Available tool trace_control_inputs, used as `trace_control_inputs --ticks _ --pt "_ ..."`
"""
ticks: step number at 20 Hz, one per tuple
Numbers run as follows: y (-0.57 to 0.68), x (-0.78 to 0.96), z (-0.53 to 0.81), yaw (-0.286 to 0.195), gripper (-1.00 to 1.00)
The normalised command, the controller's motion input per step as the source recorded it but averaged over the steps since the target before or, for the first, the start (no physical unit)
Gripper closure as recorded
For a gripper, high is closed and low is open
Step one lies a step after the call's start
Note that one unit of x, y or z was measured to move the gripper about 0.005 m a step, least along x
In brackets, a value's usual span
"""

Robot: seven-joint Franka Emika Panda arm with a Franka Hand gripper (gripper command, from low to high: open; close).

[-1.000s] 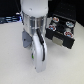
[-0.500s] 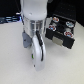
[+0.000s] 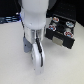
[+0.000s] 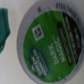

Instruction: Open the kcup holder, insert the kcup into the holder, and close the kcup holder

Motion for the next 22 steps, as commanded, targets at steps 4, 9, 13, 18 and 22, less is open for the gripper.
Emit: trace_control_inputs --ticks 4,9,13,18,22 --pt "0.03 0.06 0.02 -0.051 1.0" --pt "0.06 0.11 0.05 -0.055 1.0" --pt "0.05 0.05 0.05 -0.018 1.0" --pt "0.12 0.01 0.05 -0.007 1.0" --pt "0.07 0.09 0.11 -0.038 1.0"
